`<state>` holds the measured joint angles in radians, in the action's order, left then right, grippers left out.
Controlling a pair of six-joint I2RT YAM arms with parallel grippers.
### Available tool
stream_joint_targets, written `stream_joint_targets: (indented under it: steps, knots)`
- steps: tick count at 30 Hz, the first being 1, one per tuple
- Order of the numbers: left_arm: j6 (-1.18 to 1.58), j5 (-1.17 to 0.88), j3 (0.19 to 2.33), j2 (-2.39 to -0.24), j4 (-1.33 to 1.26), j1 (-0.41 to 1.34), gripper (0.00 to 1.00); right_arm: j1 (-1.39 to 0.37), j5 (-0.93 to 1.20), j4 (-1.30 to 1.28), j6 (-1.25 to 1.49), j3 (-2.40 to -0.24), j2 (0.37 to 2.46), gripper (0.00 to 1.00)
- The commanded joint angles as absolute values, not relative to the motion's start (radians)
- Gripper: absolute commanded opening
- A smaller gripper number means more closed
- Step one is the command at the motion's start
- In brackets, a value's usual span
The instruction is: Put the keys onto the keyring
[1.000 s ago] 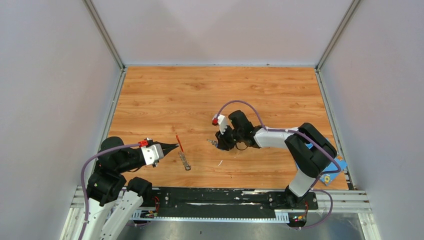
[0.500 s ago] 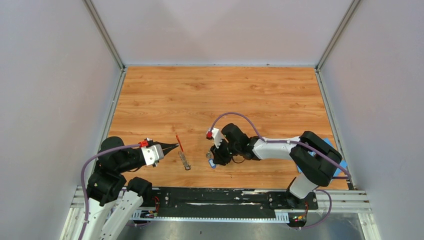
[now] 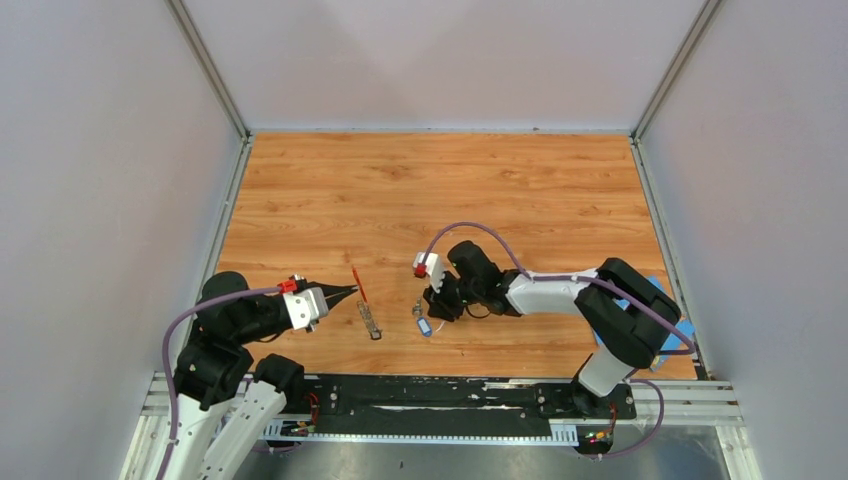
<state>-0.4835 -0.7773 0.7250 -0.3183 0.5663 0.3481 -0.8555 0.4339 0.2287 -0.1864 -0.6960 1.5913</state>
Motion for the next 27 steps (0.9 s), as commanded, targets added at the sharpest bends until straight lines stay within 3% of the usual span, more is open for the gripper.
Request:
stream_joint_targets:
  steps: [1,13,27]
  knots:
    - [-0.486,-0.783,0.744,-0.326,0.526,0.342,0.0,-0.905,0.389,0.262,-0.268,-0.712,1.657,0.34]
    - [-0.475,-0.789,0.753,-0.334,0.509,0.342,0.0,-1.063,0.266,0.275,-0.208,-0.685,1.628,0.36]
    - [-0.473,-0.773,0.761,-0.333,0.521,0.342,0.0,-1.073,0.174,0.299,-0.384,-0.711,1.633,0.33]
